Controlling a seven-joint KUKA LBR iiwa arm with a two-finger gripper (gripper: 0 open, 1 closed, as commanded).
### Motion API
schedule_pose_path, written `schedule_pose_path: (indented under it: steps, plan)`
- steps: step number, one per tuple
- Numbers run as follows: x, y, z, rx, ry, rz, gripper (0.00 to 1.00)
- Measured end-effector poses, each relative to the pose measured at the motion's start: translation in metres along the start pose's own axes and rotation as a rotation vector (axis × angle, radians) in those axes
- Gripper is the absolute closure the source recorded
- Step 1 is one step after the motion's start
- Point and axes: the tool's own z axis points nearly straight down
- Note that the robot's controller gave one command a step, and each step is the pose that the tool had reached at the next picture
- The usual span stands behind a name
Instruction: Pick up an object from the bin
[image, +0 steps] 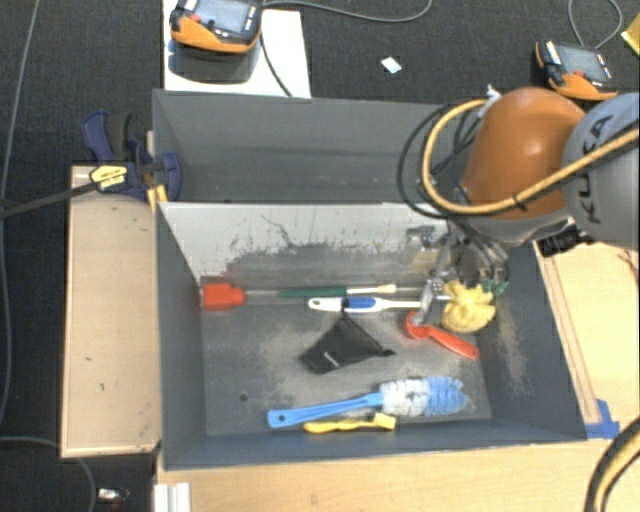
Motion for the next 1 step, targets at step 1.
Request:
schedule_pose_path:
  steps: [1]
  plan:
    - [-0.0015,-0.0002,-0.0042,0.000,-0.008,-0.001,0.00]
